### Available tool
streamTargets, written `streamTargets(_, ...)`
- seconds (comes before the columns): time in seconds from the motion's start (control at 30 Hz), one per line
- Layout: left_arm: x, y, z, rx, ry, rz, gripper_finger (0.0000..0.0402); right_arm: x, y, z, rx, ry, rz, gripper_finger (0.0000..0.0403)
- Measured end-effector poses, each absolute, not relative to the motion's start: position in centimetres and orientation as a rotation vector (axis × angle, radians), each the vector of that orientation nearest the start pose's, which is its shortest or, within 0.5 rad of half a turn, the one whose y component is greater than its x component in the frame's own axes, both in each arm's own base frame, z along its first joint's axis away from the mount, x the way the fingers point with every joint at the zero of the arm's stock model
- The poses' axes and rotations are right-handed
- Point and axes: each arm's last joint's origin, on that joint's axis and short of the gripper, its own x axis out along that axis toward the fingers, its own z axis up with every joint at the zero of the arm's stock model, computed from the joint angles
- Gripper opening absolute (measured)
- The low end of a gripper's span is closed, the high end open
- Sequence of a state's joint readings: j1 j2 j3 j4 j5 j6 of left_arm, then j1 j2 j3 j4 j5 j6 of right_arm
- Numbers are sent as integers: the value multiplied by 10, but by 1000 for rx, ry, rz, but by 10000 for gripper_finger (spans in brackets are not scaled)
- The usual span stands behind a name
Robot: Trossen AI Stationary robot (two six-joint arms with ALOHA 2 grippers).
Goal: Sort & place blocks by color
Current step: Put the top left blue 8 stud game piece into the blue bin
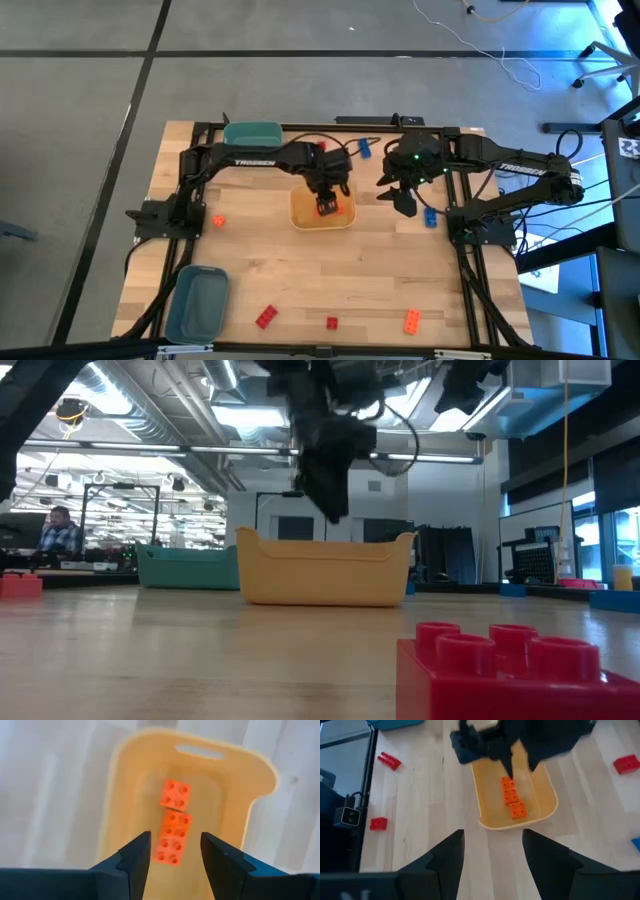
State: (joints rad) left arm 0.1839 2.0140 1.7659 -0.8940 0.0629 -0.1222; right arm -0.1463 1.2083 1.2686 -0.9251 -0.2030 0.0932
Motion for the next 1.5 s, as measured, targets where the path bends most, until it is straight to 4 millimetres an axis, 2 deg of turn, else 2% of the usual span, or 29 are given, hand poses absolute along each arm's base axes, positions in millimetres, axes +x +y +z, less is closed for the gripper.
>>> streamTargets(0.1,417,77,271,-194,1144,211,165,226,-28,350,277,883,-28,202)
streamTargets(0.2,412,77,282,-166,1184,255,165,227,-31,347,265,900,-152,202)
streamTargets(0.4,403,77,287,-173,1269,319,165,223,-35,343,254,957,-213,202)
streamTargets(0.5,395,75,291,-184,1301,348,165,222,-43,339,385,979,-312,202)
streamTargets(0.63,383,73,313,-146,1251,429,165,221,-60,332,522,1013,-445,202)
streamTargets(0.83,349,73,359,-166,1123,516,165,235,-90,323,574,957,-532,202)
streamTargets(1.03,320,68,392,-182,1022,557,165,259,-127,294,648,955,-628,202)
streamTargets(1.13,312,66,401,-197,989,564,165,273,-151,273,671,942,-674,202)
streamTargets(1.27,308,66,403,-202,989,571,165,281,-183,249,692,999,-786,202)
streamTargets(1.5,307,66,403,-199,997,575,165,293,-232,229,740,1024,-874,202)
